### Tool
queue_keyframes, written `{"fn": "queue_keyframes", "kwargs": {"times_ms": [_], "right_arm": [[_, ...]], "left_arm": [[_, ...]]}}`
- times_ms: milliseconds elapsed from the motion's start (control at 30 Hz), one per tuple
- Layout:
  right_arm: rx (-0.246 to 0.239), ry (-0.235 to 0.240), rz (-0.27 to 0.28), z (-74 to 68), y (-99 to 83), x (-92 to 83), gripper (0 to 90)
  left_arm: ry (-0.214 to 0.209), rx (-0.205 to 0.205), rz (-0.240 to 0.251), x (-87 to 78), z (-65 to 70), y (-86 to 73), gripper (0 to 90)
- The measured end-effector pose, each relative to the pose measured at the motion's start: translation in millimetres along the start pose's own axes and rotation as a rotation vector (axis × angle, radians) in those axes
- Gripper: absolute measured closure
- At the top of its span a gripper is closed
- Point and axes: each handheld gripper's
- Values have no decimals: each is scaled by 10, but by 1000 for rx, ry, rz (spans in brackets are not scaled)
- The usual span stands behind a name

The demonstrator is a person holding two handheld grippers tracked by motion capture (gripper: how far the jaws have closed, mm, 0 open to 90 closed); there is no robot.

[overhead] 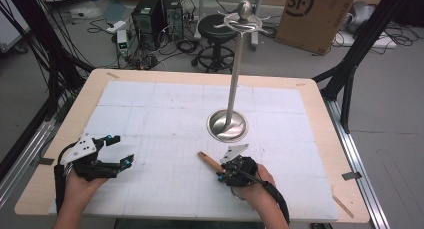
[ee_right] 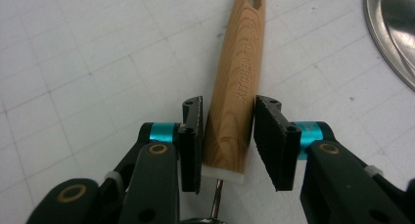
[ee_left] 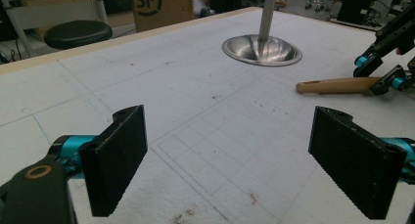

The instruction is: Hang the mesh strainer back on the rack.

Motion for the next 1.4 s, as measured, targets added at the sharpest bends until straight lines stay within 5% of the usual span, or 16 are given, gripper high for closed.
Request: {"fn": "queue_keyframes", "kwargs": {"times_ms": [133, 633, 1133, 1300, 1400], "right_arm": [[-17, -20, 3, 9, -1, -36, 691], [41, 50, -56, 62, -32, -78, 643], [109, 14, -175, -3, 78, -19, 665], [42, 1, -196, -13, 109, -9, 687], [62, 32, -161, 19, 61, -27, 689]], "left_arm": [[0, -3, 3, -5, -3, 1, 150], [-3, 3, -5, 8, 5, 4, 150], [8, -20, 12, -45, -39, -5, 151], [-3, -11, 7, -8, -13, 10, 150], [-3, -8, 6, 1, -6, 14, 150]]}}
Point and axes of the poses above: each handheld gripper's, and its own axes: x roughly forward along the jaws, y roughly out of its top, z roughly to its right, and after that the axes turned 12 degrees about x, right-handed
